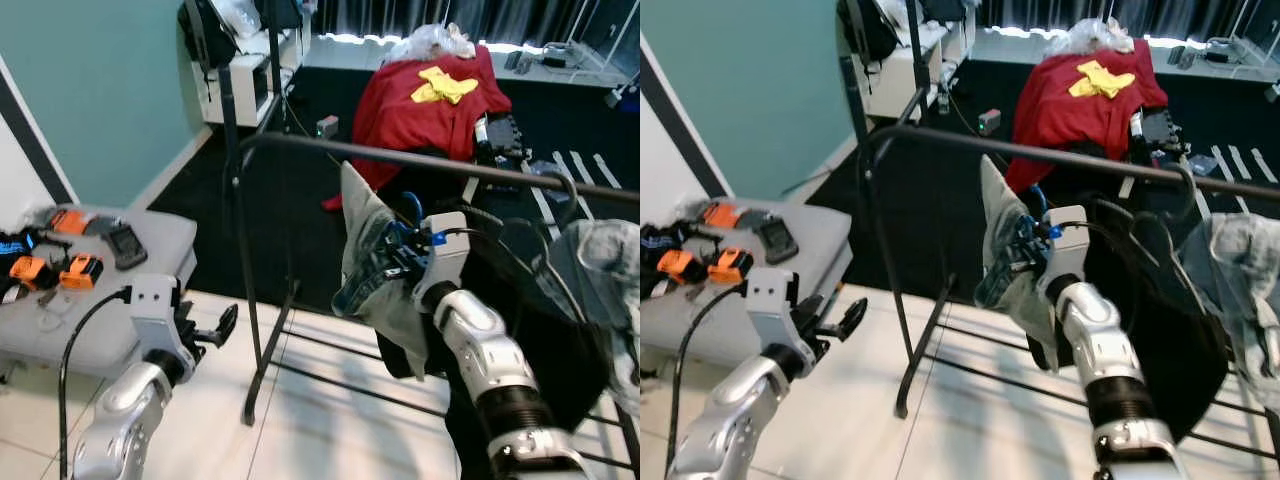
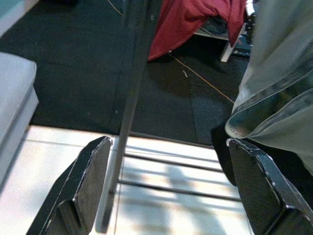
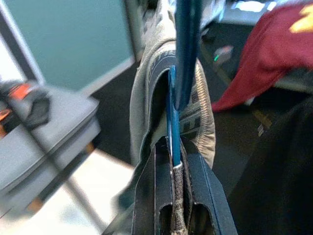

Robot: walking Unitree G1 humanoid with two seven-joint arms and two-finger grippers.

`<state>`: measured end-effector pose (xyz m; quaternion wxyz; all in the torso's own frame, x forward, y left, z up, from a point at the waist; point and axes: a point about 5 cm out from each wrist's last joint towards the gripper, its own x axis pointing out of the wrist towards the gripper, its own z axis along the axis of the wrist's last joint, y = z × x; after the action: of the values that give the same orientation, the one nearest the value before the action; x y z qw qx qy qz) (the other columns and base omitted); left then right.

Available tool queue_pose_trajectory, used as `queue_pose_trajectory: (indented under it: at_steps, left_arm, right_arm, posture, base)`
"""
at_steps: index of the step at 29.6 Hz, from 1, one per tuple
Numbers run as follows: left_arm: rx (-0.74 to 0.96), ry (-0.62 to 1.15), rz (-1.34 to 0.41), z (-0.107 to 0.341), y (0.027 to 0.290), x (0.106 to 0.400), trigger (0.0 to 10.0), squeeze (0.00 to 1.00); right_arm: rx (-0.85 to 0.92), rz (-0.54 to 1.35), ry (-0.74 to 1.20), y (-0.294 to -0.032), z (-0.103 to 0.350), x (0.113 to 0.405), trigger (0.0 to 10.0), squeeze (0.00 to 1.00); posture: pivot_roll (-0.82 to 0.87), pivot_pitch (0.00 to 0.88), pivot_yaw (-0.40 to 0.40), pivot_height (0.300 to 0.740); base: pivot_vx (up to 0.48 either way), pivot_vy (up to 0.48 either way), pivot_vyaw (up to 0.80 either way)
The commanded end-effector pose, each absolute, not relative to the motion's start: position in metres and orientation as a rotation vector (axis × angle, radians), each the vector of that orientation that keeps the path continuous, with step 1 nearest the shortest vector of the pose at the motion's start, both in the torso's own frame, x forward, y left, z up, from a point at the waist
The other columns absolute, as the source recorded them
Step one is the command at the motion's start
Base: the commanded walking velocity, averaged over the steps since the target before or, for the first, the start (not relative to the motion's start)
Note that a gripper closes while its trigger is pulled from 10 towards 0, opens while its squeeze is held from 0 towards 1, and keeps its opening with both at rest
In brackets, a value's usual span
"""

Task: Hang hanger

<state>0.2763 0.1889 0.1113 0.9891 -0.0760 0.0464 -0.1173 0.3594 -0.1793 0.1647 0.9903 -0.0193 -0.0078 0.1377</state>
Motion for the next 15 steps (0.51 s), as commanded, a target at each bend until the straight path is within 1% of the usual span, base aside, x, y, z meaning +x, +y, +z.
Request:
queue_pose_trajectory:
  at_steps: [1, 7, 9, 12, 15]
  left_arm:
    - [-0.162, 0.092, -0.258, 0.110, 0.186, 0.275, 10.0, 0.00]
    - [-0.171, 0.067, -0.283, 0.113, 0.184, 0.273, 10.0, 0.00]
    - [-0.176, 0.064, -0.287, 0.113, 0.184, 0.272, 10.0, 0.00]
    - [-0.184, 0.065, -0.294, 0.112, 0.184, 0.272, 10.0, 0.00]
    - [-0.185, 0.066, -0.295, 0.112, 0.184, 0.272, 10.0, 0.00]
  right_arm:
    - [-0.060, 0.287, -0.040, -0.176, 0.172, 0.361, 10.0, 0.00]
    - [-0.069, 0.288, -0.074, -0.175, 0.181, 0.362, 10.0, 0.00]
    - [-0.076, 0.314, -0.083, -0.174, 0.184, 0.361, 10.0, 0.00]
    - [-0.134, 0.440, -0.061, -0.166, 0.180, 0.353, 10.0, 0.00]
    - [-0.148, 0.465, -0.050, -0.165, 0.178, 0.351, 10.0, 0.00]
  posture:
    - [-0.09, 0.066, -0.001, 0.740]
    - [-0.09, 0.065, -0.002, 0.740]
    - [-0.09, 0.068, -0.002, 0.740]
    - [-0.09, 0.068, -0.004, 0.740]
    - [-0.09, 0.068, -0.004, 0.740]
  base:
    - [0.000, 0.000, 0.00]
    - [0.000, 0.000, 0.00]
    - [0.000, 0.000, 0.00]
    - [0.000, 0.000, 0.00]
    - [0.000, 0.000, 0.00]
